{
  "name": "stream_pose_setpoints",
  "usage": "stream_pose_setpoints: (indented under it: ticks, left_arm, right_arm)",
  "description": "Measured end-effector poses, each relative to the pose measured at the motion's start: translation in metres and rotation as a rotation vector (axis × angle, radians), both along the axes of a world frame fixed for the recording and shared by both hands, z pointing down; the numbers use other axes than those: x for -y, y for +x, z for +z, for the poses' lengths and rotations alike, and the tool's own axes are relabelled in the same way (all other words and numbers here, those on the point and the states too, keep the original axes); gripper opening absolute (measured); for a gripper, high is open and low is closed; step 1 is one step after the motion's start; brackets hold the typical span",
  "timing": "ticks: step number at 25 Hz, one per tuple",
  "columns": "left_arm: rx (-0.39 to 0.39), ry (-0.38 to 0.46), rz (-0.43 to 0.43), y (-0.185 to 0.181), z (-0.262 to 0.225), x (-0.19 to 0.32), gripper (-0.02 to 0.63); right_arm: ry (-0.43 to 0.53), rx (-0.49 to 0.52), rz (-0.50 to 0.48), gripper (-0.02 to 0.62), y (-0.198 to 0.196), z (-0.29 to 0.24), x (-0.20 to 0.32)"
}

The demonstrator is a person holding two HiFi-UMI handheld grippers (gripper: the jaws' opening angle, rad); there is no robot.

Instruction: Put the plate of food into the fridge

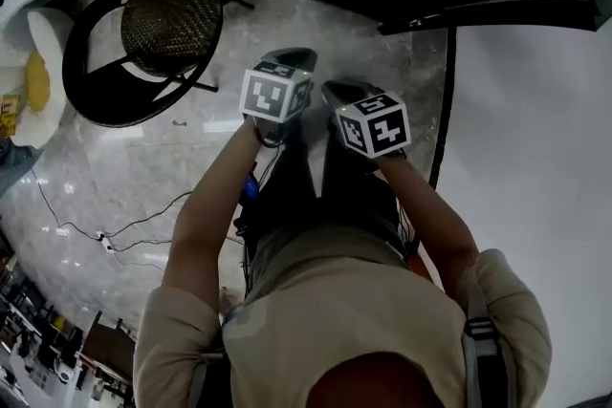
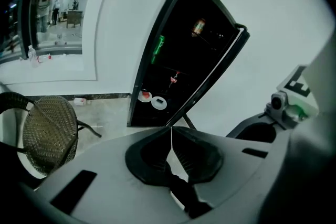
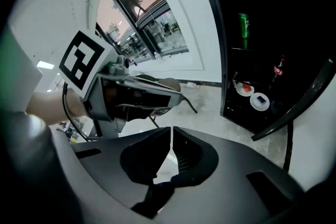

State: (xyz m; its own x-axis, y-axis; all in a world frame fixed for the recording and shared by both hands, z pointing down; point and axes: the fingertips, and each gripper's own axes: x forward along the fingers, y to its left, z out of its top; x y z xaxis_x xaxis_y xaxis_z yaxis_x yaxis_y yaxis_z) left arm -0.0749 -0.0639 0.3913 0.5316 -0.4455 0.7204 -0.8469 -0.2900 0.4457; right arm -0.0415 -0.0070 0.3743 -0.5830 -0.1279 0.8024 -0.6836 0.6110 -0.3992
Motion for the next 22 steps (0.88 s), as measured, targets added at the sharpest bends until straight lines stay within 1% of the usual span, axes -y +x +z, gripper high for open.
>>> stream_pose_setpoints:
  ticks: [3,7,13,16,22]
  left_arm:
    - [0.007,0.028,-0.004,-0.006,-0.013,0.005,0.017]
    - [-0.006,0.036,-0.026,-0.009,-0.021,-0.002,0.017]
    - [-0.019,0.042,-0.048,-0.011,-0.025,-0.016,0.017]
    - [-0.026,0.049,-0.062,-0.011,-0.030,-0.021,0.017]
    - [-0.028,0.074,-0.091,-0.025,-0.048,-0.031,0.016]
  right_arm:
    - [0.020,0.033,-0.043,0.029,-0.014,-0.014,-0.011]
    - [0.023,0.022,-0.079,0.029,-0.016,-0.017,-0.030]
    - [0.036,0.027,-0.073,0.029,-0.021,-0.024,-0.037]
    - [0.046,0.024,-0.085,0.029,-0.020,-0.028,-0.039]
    - [0.076,0.025,-0.109,0.029,-0.029,-0.041,-0.043]
